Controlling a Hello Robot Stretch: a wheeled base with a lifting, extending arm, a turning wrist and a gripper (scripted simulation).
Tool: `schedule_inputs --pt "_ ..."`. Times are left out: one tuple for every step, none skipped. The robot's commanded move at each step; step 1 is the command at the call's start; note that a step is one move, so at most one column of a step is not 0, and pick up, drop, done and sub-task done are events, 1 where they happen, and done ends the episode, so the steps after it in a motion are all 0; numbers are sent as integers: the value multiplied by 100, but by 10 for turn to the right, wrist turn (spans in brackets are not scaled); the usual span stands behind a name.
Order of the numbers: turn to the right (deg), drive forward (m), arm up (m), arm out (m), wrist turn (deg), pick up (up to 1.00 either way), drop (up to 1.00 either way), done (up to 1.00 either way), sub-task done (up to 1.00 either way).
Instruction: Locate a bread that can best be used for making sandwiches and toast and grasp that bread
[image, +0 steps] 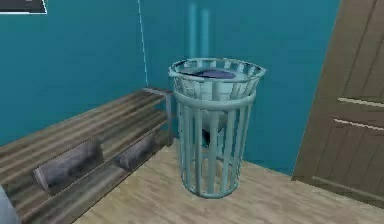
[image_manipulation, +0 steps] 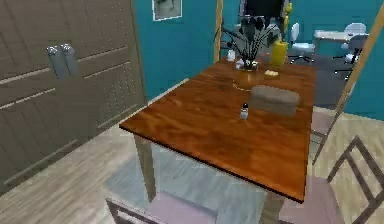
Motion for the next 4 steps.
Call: schedule_inputs --pt "-450 0 0 0 0 0 0 0 0" --pt "-450 0 0 0 0 0 0 0 0" --pt "-90 0 0 0 0 0 0 0 0" --pt "0 20 0 0 0 0 0 0 0"
